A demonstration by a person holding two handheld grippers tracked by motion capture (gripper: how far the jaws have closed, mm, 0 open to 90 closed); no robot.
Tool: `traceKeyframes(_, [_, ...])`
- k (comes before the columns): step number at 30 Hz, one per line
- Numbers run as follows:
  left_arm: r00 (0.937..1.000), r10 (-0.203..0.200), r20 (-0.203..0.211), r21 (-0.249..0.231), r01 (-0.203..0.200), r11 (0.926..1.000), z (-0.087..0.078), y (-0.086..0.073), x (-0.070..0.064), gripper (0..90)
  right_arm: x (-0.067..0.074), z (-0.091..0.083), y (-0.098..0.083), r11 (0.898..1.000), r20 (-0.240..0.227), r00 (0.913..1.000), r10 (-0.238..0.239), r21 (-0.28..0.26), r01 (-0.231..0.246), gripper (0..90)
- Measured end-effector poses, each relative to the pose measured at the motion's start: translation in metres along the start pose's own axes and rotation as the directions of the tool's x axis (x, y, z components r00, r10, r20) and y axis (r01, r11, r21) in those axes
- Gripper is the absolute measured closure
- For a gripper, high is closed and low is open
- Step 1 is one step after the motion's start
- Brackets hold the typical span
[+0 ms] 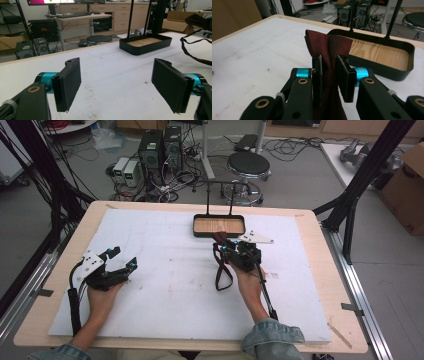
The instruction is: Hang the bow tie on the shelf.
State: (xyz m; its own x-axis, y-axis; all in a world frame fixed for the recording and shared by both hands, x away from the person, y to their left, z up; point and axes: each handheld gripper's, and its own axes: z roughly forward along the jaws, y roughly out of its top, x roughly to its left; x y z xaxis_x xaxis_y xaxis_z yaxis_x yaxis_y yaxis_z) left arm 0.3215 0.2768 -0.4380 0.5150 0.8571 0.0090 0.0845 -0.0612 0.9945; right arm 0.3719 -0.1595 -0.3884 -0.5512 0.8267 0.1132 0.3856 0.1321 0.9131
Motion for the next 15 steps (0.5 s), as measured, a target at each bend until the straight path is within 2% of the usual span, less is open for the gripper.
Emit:
traceKeyframes(4, [1.0, 0.0, 0.0, 0.0, 0.0, 1.0, 0.0, 0.0, 0.0, 24.0, -0.003, -0.002, 0.006, 1.0, 0.007, 0.9999, -0.01, -0.016, 0.011, 75.6])
traceKeyframes(12, [1.0, 0.0, -0.001, 0.001, 0.0, 1.0, 0.0, 0.0, 0.0, 24.1, -0.015, -0.006, 0.016, 0.999, 0.031, 0.9994, 0.012, -0.039, -0.011, 75.6])
traceKeyframes(15, [1.0, 0.002, 0.001, 0.001, -0.002, 1.0, 0.0, 0.0, 0.0, 24.1, -0.019, -0.007, 0.02, 0.999, 0.044, 0.999, 0.006, -0.053, -0.003, 75.6])
